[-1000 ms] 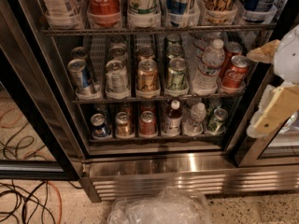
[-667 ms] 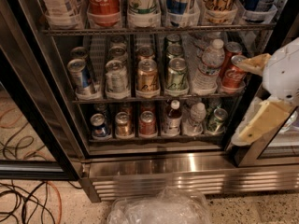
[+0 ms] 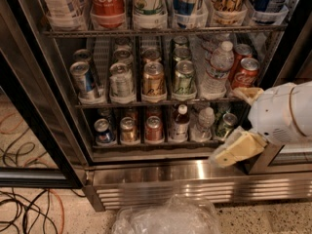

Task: Pick blue plastic bottle from bottom shelf of fridge

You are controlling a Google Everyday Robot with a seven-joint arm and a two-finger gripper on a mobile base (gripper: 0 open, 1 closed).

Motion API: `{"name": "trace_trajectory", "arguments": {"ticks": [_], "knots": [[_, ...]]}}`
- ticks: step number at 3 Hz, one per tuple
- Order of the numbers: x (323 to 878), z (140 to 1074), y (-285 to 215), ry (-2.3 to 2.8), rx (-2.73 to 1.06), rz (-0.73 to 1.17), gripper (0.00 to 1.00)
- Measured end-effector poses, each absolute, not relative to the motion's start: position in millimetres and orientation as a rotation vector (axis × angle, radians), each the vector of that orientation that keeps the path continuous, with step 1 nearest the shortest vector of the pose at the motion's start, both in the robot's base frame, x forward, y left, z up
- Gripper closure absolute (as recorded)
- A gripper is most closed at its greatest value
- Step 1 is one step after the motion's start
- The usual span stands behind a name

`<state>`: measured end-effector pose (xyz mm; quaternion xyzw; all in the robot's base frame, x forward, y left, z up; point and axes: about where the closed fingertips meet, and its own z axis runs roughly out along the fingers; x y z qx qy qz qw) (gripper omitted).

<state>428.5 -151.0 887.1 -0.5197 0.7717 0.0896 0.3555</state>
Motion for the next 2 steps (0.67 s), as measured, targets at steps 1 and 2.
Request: {"name": "trace_trajectory", "arguments": {"ticks": [1,2], "knots": [[425.4,860.5,-131.2,2.007,-1.179,0.271,0.0],[425.2,860.8,-131.1,2.006,-1.182,0.271,0.0]]}}
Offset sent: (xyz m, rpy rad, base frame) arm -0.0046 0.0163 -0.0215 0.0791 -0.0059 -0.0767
